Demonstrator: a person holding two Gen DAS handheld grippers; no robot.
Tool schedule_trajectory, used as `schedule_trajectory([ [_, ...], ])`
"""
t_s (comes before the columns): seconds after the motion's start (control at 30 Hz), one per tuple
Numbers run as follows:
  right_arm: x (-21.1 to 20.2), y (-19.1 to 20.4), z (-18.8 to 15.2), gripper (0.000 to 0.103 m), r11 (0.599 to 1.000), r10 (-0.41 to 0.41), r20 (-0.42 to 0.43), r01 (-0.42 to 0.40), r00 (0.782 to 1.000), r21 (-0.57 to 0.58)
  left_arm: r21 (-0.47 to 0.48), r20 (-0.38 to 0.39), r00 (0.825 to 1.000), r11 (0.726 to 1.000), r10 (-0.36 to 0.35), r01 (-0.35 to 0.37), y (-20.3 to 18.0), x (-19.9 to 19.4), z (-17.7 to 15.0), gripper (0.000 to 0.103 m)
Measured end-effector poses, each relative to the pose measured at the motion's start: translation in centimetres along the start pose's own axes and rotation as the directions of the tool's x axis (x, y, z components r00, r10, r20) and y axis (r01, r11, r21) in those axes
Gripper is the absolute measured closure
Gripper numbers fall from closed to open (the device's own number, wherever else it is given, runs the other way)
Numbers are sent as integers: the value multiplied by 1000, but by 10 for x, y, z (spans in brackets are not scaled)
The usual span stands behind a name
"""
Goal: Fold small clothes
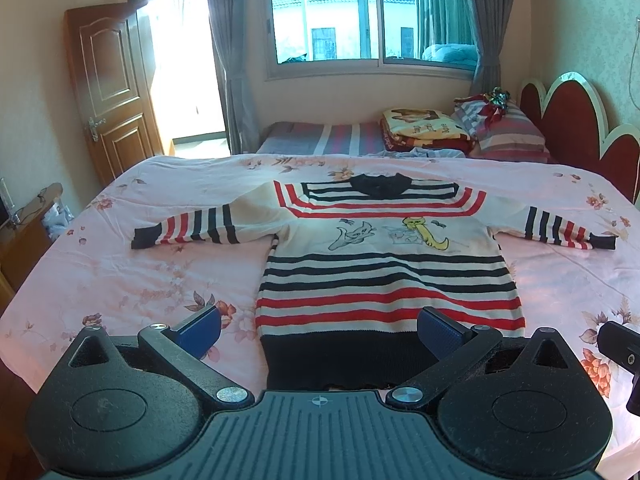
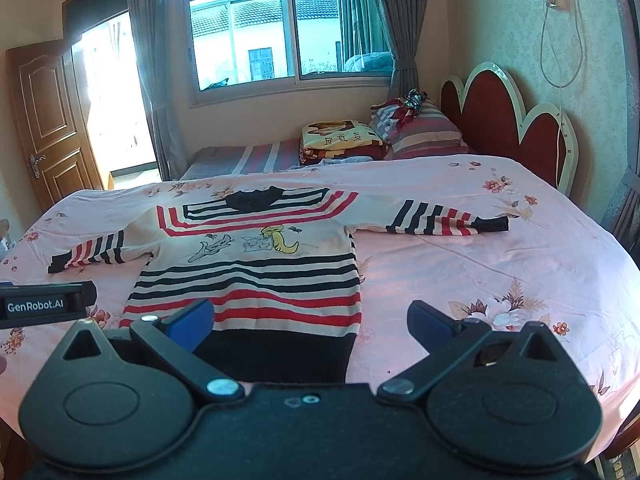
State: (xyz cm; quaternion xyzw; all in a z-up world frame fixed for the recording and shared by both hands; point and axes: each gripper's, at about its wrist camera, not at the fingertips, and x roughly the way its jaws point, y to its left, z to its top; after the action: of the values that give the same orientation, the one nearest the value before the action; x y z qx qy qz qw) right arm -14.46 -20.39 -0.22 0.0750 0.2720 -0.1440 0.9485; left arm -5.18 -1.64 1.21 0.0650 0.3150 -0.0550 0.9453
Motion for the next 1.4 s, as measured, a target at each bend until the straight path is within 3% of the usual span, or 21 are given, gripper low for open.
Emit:
schedule_trajectory([
  [0.8, 32, 6, 9, 1, 1000, -22, -23, 22, 999, 3, 10, -34, 999, 1000, 12, -12, 5, 42, 18, 0],
  [1.4, 119, 18, 40, 1, 987, -141, -52, 145, 989, 71, 22, -84, 996, 1000, 20, -18, 33, 162, 68, 0],
])
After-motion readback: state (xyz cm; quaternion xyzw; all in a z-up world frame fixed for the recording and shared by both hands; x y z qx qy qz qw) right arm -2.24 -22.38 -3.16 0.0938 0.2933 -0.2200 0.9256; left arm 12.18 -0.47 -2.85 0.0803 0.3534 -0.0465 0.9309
